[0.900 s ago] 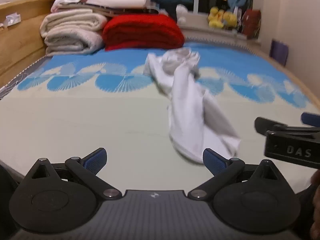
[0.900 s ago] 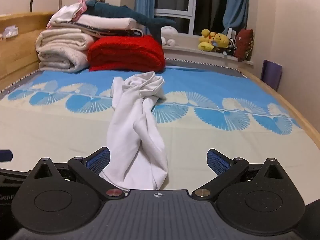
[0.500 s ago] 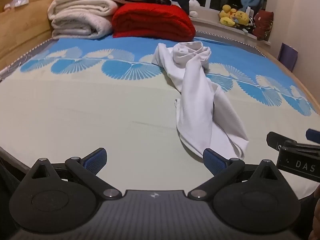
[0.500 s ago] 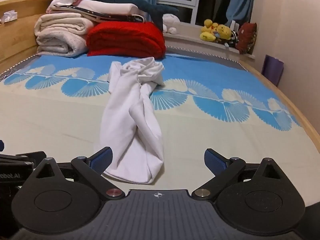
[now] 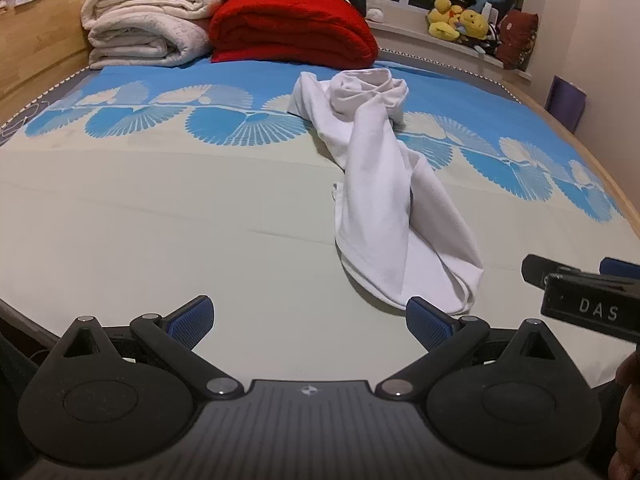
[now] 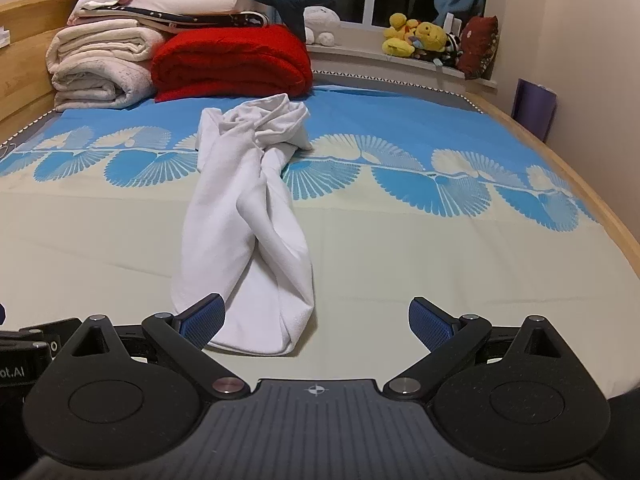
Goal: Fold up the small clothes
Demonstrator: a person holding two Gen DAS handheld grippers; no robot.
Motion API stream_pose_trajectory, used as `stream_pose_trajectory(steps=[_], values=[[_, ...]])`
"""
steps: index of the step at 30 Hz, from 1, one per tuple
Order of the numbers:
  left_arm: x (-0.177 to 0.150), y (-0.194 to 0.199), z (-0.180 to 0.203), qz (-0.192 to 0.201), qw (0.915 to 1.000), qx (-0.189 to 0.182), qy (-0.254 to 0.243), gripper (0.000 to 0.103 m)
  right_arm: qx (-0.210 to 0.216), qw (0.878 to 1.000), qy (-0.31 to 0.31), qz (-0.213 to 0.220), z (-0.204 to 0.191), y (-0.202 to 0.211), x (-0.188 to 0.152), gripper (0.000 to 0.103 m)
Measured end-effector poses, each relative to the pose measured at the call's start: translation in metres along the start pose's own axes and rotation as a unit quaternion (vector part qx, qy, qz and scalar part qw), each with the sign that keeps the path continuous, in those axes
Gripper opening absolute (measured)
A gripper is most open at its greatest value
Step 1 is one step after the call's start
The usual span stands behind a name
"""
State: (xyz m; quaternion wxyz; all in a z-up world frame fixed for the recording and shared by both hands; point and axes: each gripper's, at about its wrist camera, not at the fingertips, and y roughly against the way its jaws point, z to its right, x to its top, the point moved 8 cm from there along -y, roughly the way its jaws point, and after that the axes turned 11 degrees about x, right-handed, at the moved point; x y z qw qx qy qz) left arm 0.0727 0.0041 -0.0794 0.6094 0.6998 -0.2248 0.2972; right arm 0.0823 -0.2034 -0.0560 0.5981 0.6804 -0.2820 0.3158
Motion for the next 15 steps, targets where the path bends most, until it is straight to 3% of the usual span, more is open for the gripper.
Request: stream_pose_trajectory(steps=[15], values=[[-0.0021,-0.0025,0.0064,0.000,1.0000,0.001,-0.009,0.102,-0.002,1.000,0.004,-0.004,0.0001,-0.0024,-0.0011,0.098]])
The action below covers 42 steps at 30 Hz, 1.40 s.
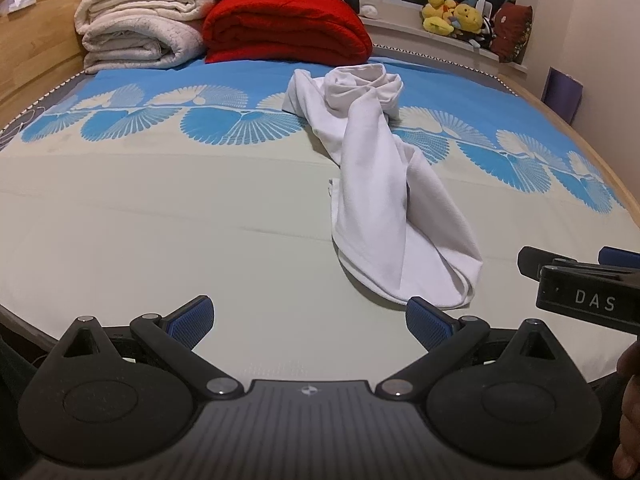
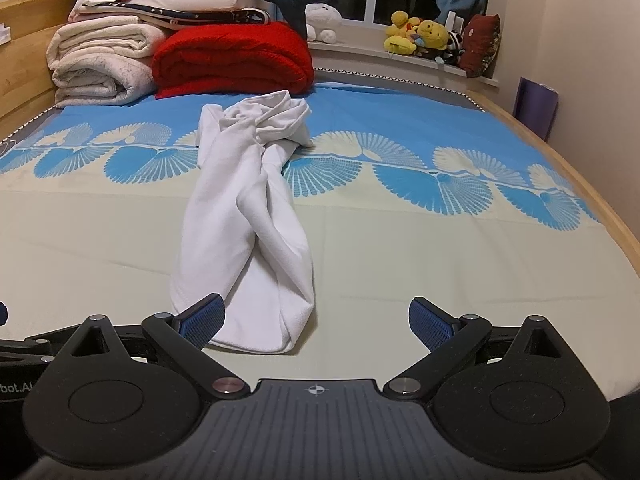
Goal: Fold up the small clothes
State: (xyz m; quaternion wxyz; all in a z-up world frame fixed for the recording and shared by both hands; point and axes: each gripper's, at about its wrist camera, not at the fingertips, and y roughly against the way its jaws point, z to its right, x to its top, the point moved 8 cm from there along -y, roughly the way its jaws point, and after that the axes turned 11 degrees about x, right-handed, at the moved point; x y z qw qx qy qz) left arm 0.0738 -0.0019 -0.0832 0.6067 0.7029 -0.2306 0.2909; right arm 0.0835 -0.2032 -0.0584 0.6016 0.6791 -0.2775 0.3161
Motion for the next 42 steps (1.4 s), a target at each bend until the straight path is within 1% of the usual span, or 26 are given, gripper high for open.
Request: stream_pose_trajectory(steps=[20,34,35,36,37,39,40,42], values=[[-0.001,-0.001,0.000,-0.003,1.0000,-0.001,0.000,0.102,-0.009,1.000,0.007,-0.007,-0.001,-0.005,-0.003,0.098],[-0.002,-0.001,0.001,-0.002,1.0000,0.000,-0.001,0.102,-0.008,1.000,0.009,-0.003,-0.003,-0.005,-0.002,0.097],[-0.002,-0.001,0.002,-0.002,1.0000,0.000,-0.002,0.102,-0.008,1.000,0.010,-0.001,-0.003,-0.004,-0.001,0.093],[-0.001,0.000,0.002,0.001,1.0000,-0.001,-0.002,0.102,-0.006,1.000,0.010,0.002,-0.004,-0.004,0.000,0.086],[0.000,0.001,0.002,0.004,1.0000,-0.002,-0.004,0.102,-0.003,1.000,0.010,0.007,-0.004,-0.002,0.001,0.083],[0.005,0.005,0.001,0.009,0.9999,-0.002,-0.009,0.102,0.002,1.000,0.001,0.023,-0.003,0.003,0.006,0.068],[0.009,0.007,0.000,0.009,0.9999,-0.005,-0.009,0.101,0.007,0.999,-0.008,0.032,0.000,0.006,0.011,0.065],[0.022,0.011,-0.006,0.009,0.9998,-0.011,-0.013,0.097,0.012,0.999,-0.022,0.044,0.009,0.012,0.022,0.058]])
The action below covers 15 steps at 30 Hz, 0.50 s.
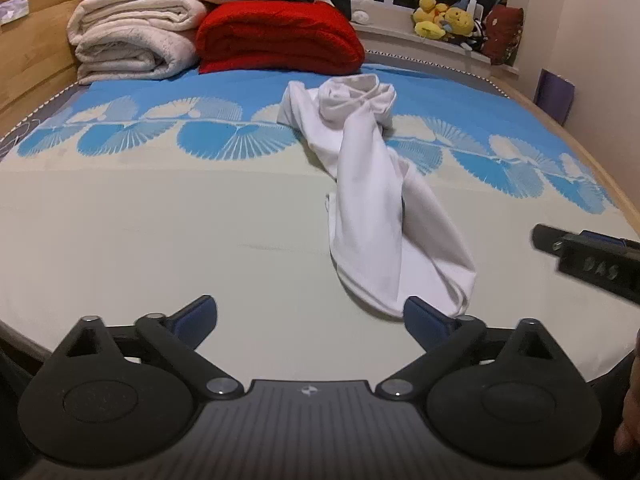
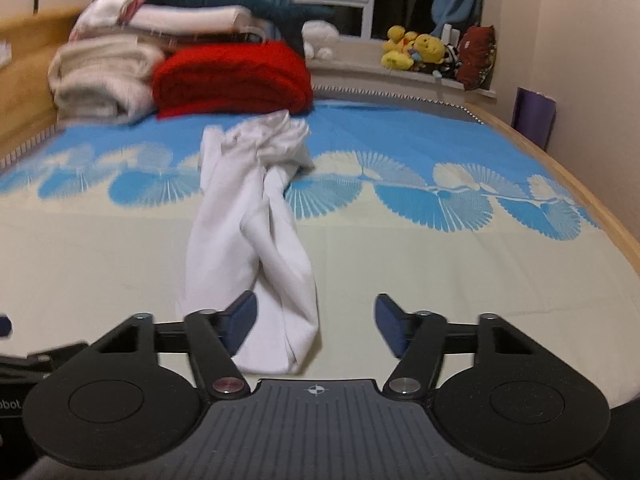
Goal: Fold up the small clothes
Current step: 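Reach both grippers to the white T-shirt and pinch its fabric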
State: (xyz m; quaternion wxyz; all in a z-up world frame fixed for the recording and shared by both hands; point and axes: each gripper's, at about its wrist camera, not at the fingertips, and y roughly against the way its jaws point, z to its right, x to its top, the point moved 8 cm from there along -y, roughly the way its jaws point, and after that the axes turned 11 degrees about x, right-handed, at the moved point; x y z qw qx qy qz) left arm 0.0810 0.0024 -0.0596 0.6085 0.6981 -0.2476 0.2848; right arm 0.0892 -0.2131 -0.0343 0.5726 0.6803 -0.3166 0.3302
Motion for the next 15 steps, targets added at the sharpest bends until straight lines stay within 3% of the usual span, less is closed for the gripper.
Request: stream_pose_trajectory(steps=[5,10,12,15], values=[[0.054,0.000,-0.005,0.027,0.9982,-0.018,-0.050,0.076,0.033,0.999,-0.010,0.040,0.024,0.008,0.060,0.056],[0.118,-0.027,0.001,0.078,0.9927,-0.026,-0.088,0.066,0.044,0.995,0.026,0.085,0.042,-0.017,0.123,0.073],[0.139,-0.046,0.008,0.083,0.9916,-0.038,-0.092,0.064,0.058,0.995,0.036,0.078,0.044,-0.043,0.132,0.077],[0.161,-0.077,0.021,0.081,0.9905,-0.060,-0.093,0.064,0.080,0.995,0.051,0.029,0.039,-0.091,0.122,0.079]])
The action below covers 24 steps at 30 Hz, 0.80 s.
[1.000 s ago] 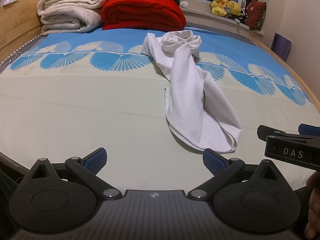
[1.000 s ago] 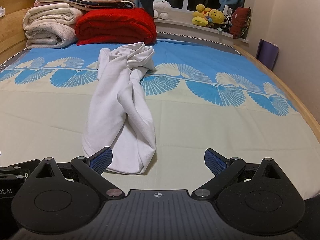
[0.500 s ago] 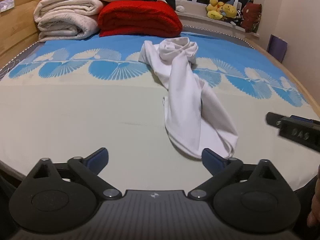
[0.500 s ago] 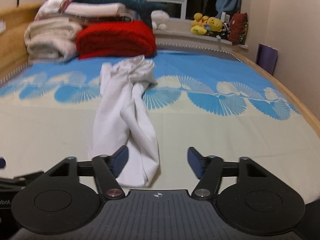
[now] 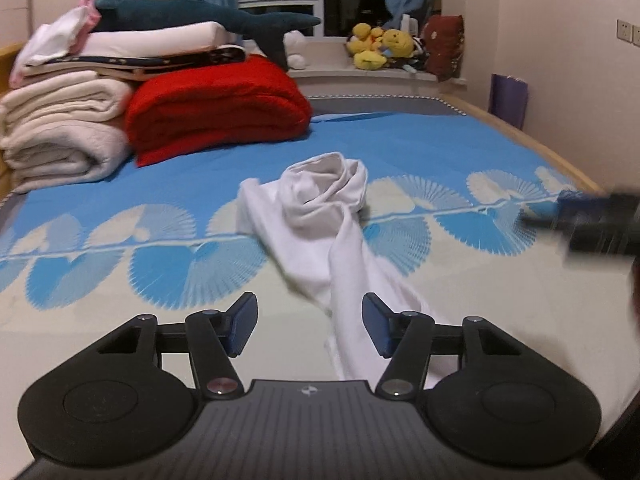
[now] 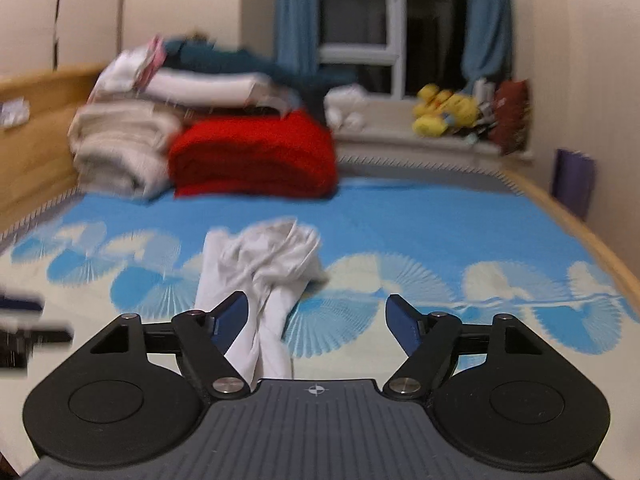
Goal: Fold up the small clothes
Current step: 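Reach both grippers to the white T-shirt and pinch its fabric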
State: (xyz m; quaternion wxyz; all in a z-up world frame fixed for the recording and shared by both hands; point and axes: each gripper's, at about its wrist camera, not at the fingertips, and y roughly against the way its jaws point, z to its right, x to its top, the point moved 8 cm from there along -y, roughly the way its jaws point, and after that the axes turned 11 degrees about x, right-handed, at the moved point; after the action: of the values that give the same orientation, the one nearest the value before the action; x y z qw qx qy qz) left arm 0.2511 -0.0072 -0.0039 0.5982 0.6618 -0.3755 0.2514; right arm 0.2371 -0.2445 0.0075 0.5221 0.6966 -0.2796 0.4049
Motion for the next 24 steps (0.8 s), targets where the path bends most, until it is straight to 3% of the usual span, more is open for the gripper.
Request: stream_pose_trajectory(steps=[4,8,13,14,16,17,18,19,24], values=[[0.015,-0.051,0.014,-0.007,0.9995,-0.029,-0.012,0.064,0.036,0.996,-0.038,-0.075,-0.002,-0.052,-0.042,0.079],[0.016,-0.108,0.027,-0.034,0.9979,-0.053,0.011,0.064,0.071,0.983,-0.086,-0.148,-0.018,-0.085,-0.067,0.078],[0.008,-0.173,0.040,-0.100,0.9899,-0.068,0.075,0.064,0.055,0.977,-0.005,-0.207,-0.044,-0.105,-0.096,0.075],[0.007,-0.181,0.044,-0.106,0.9887,-0.070,0.080,0.063,0.047,0.976,0.003,-0.213,-0.043,-0.107,-0.099,0.068],[0.005,-0.190,0.049,-0.114,0.9872,-0.074,0.084,0.042,0.037,0.975,-0.002,-0.221,-0.036,-0.110,-0.100,0.047],[0.003,-0.194,0.053,-0.122,0.9859,-0.083,0.078,0.007,0.040,0.974,-0.018,-0.222,-0.032,-0.109,-0.099,0.029],[0.001,-0.193,0.054,-0.131,0.9845,-0.090,0.075,0.006,0.044,0.974,-0.039,-0.219,-0.026,-0.108,-0.097,0.013],[0.001,-0.190,0.051,-0.132,0.9847,-0.085,0.075,0.006,0.041,0.975,-0.058,-0.212,-0.018,-0.107,-0.092,0.008],[-0.005,-0.145,-0.006,-0.133,0.9879,-0.034,0.072,0.006,-0.003,0.977,-0.146,-0.158,0.040,-0.075,-0.074,0.005]])
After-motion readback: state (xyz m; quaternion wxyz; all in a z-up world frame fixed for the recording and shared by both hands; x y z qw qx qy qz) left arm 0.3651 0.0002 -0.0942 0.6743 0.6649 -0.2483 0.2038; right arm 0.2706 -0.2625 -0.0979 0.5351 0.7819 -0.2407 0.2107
